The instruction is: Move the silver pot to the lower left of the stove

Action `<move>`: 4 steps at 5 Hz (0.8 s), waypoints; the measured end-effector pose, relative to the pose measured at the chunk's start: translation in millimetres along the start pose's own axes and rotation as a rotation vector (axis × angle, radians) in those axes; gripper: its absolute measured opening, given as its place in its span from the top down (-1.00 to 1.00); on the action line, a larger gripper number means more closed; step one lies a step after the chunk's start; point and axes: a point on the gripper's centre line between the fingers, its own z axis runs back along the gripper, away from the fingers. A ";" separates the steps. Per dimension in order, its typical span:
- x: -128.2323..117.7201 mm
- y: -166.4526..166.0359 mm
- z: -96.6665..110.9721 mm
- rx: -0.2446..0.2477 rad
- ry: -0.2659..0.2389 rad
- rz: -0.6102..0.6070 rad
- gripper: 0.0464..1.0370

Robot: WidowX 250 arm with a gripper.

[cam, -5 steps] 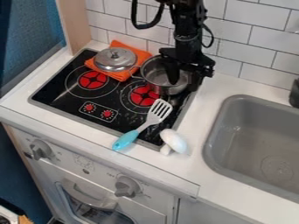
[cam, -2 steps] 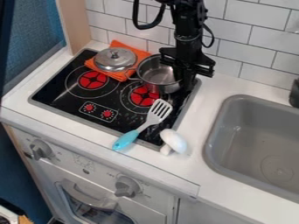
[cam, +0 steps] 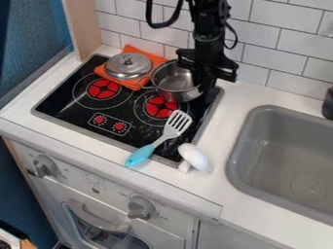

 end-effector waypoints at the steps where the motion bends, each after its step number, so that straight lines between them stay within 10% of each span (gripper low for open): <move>1: -5.4 17.4 19.2 0.047 -0.011 0.049 0.94; 4: -56.0 98.5 63.3 0.161 -0.059 0.339 0.95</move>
